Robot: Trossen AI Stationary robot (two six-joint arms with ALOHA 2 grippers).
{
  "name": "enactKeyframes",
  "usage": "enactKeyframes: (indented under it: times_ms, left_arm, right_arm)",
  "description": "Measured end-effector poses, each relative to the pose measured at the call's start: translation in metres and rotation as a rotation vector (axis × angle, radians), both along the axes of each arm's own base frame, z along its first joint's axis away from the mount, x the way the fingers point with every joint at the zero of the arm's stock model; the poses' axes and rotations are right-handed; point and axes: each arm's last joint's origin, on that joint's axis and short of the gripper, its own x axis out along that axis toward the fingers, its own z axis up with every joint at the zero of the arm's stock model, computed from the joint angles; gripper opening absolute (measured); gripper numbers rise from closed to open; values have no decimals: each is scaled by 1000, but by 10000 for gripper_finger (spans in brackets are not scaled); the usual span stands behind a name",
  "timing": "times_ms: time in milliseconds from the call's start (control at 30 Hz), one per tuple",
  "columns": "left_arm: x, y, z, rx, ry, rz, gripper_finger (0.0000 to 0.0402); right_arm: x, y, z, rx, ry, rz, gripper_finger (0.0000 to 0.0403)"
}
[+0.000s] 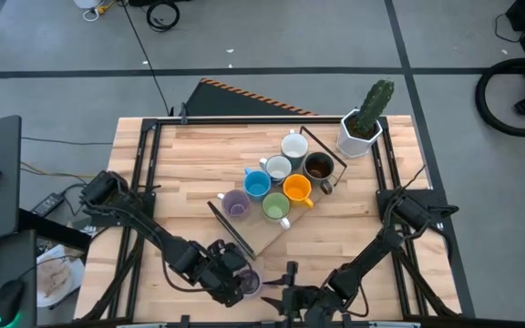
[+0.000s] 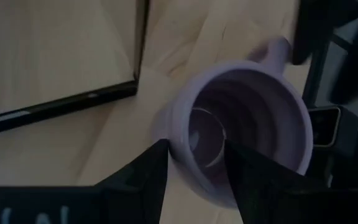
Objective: Place coffee mugs
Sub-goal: Put the violet mug on the shelf
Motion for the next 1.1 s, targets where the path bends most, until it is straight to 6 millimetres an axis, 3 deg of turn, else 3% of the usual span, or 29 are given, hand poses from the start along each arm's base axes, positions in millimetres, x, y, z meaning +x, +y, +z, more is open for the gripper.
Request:
enactKeyframes:
  times_ms: [433,900,1100]
  left_arm:
    - [-8,-8,-1,50,16,-82,165]
    - [-12,-9,5,76,9,-177,165]
    - [-22,-4,23,112,-18,-202,165]
  right_arm:
    - [9,-15,-9,40,108,31,177]
    - [15,-26,-13,111,186,51,57]
    - [3,-30,1,101,254,20,55]
